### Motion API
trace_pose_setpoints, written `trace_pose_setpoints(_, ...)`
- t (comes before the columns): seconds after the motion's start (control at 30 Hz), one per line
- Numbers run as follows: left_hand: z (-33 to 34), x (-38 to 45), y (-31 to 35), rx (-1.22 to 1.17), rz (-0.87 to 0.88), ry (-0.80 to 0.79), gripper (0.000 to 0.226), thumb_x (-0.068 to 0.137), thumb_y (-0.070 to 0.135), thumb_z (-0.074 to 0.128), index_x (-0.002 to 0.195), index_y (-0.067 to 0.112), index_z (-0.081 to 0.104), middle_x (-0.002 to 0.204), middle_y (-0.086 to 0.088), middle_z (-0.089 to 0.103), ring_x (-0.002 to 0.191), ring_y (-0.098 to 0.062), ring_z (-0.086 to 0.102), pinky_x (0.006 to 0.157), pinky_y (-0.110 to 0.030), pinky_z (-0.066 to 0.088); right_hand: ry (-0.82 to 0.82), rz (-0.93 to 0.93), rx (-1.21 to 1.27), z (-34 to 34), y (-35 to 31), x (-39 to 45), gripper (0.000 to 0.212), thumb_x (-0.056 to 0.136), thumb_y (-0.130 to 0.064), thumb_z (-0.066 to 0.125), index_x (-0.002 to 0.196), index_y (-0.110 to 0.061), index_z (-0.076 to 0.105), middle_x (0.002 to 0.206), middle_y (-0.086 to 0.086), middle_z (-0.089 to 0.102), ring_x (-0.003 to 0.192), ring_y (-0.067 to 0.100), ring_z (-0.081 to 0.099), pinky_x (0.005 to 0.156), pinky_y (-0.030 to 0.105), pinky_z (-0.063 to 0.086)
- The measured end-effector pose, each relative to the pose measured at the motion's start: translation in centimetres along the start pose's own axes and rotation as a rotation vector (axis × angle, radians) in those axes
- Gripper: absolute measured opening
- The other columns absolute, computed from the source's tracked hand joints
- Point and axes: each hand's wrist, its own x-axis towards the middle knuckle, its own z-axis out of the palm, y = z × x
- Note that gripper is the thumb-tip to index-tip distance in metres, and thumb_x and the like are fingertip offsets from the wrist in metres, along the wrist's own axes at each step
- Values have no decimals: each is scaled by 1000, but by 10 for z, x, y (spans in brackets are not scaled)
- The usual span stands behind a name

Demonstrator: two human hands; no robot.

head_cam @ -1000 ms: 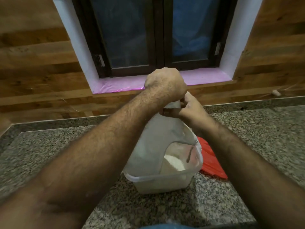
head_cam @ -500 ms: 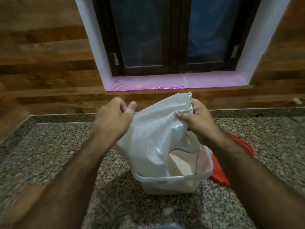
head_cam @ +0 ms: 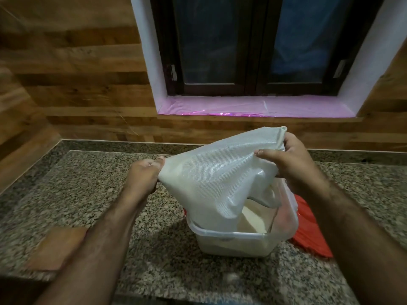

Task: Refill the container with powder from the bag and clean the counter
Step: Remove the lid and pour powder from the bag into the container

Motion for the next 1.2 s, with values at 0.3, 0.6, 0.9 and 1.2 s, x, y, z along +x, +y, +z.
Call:
trace_pose_setpoints(0.3,-1,7,44,117,166,6,39,101,35,74,75,6,75,51,7,62,35,0,42,52,-22,34,176,116,51,-21,14,10,15,104,-21,68,114,-11,73,101,14,81,82,29,78,63,36,61)
trace_pose_setpoints(0.6,22,13,69,221,296,78,35,92,39,84,71,12,76,67,-6,75,61,-20,66,61,-36,55,379,-122,-398,-58,27,2,4,95,-18,77,98,-20,76,94,2,76,78,16,67,68,29,54)
trace_pose_setpoints(0.9,38,19,77,510,261,184,42,95,55,76,81,15,76,74,2,72,71,-16,66,61,-27,45,351,-174,-713,-54,5,-6,57,80,-74,77,112,-26,80,107,-11,75,102,11,69,86,30,53)
trace_pose_setpoints(1.2,25,28,73,207,233,47,46,94,46,80,72,6,72,83,-17,79,73,-32,74,75,-45,62,-106,-264,-1008,-59,-24,2,33,74,-49,93,102,-34,85,101,-14,65,91,8,63,75,31,53)
